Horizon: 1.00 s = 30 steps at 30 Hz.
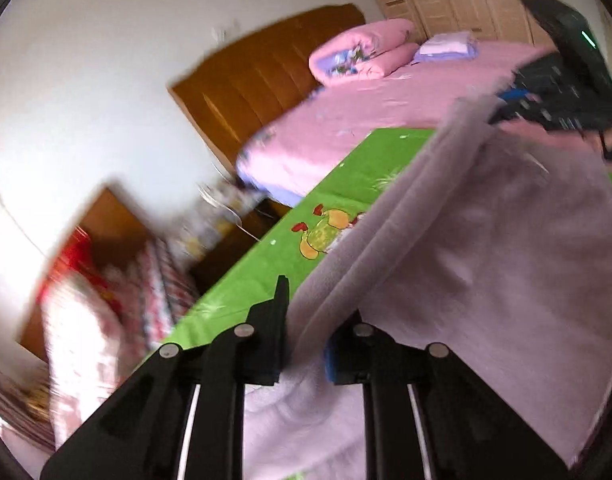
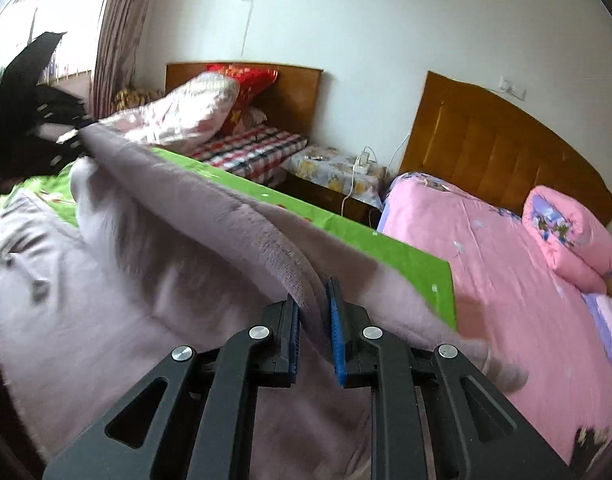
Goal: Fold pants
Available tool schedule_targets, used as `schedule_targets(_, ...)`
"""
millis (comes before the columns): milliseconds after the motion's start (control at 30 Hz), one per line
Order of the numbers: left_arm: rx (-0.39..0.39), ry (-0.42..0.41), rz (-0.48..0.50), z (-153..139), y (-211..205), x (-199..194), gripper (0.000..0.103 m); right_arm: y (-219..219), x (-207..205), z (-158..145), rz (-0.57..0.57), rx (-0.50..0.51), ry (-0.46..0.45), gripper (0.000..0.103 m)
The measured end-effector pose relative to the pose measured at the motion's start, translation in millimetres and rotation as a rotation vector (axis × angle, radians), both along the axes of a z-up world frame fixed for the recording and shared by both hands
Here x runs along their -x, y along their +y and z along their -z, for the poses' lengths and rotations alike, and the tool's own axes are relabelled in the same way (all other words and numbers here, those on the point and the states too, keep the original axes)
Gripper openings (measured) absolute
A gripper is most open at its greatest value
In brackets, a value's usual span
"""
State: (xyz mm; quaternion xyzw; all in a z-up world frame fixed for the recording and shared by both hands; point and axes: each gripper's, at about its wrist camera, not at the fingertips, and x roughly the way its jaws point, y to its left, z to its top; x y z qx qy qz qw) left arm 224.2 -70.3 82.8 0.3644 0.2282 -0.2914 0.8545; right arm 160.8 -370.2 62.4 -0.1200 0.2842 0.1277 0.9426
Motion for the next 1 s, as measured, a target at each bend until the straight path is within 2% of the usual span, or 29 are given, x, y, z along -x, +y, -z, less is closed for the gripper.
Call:
schedule_targets(67,-0.004,-0.007,0.012,11.2,-0.2,42.0,0.015,-1.5,28.3,6.5,0.018,-0.014,0.007,0.020)
schedule_targets(167,-0.073,-0.005,-0.012,62.2,0.0,95.2,0.021,-6.4,69.6,36.7,0.051,-0.049,0.088,0.023)
schedule_targets(200,-0.067,0.018,-0.025,74.6,3.5,101.3,0.024,-7.3,84.0,50.2,0.061,-0.058,0.123,0.024)
schedule_targets(233,-0.036,0.056,-0.051,85.3,8.2,107.5,0.032,-9.1,96.2,58.7,0.069,-0.083,0.146,0.025)
schedule_targets(267,-0.002,0.083,-0.079,90.7,13.9,111.4,0.051,-11.6,108.1,66.0,0.073,-0.118,0.171,0.026)
schedule_targets(333,0.118,0.142,-0.158,96.3,31.9,118.6,0.077,-14.2,131.4,76.4,0.099,-0.168,0.197,0.029)
schedule_targets(367,0.179,0.153,-0.186,95.5,43.7,123.6,0.080,-13.7,143.0,78.5,0.120,-0.174,0.193,0.032)
schedule_targets(400,0.259,0.180,-0.219,93.5,54.4,125.8,0.083,-17.2,152.6,79.5,0.136,-0.207,0.187,0.057)
schedule_targets(433,0.349,0.222,-0.249,92.0,66.4,128.1,0.091,-20.5,159.3,79.4,0.150,-0.249,0.181,0.092)
schedule_targets(467,0.390,0.237,-0.265,91.4,72.9,132.3,0.098,-26.2,164.0,79.9,0.169,-0.292,0.171,0.098)
schedule_targets(533,0.474,0.276,-0.323,95.6,88.7,131.9,0.098,-33.0,170.0,81.5,0.185,-0.334,0.165,0.098)
schedule_targets(600,0.504,0.317,-0.391,102.7,106.0,131.3,0.098,-39.0,174.4,82.4,0.231,-0.337,0.172,0.097)
schedule_targets(700,0.603,0.389,-0.438,107.1,127.2,134.1,0.098,-63.9,184.8,80.2,0.294,-0.483,0.164,0.086)
schedule_targets(800,0.683,0.437,-0.453,109.5,138.4,133.0,0.098,-79.1,181.6,83.9,0.354,-0.614,0.194,0.081)
schedule_targets(900,0.680,0.434,-0.442,105.0,136.6,133.8,0.098,-91.8,170.5,96.5,0.442,-0.748,0.261,0.080)
schedule_targets(1000,0.657,0.412,-0.423,98.5,127.7,138.7,0.098,-100.3,161.0,96.7,0.484,-0.790,0.234,0.080)
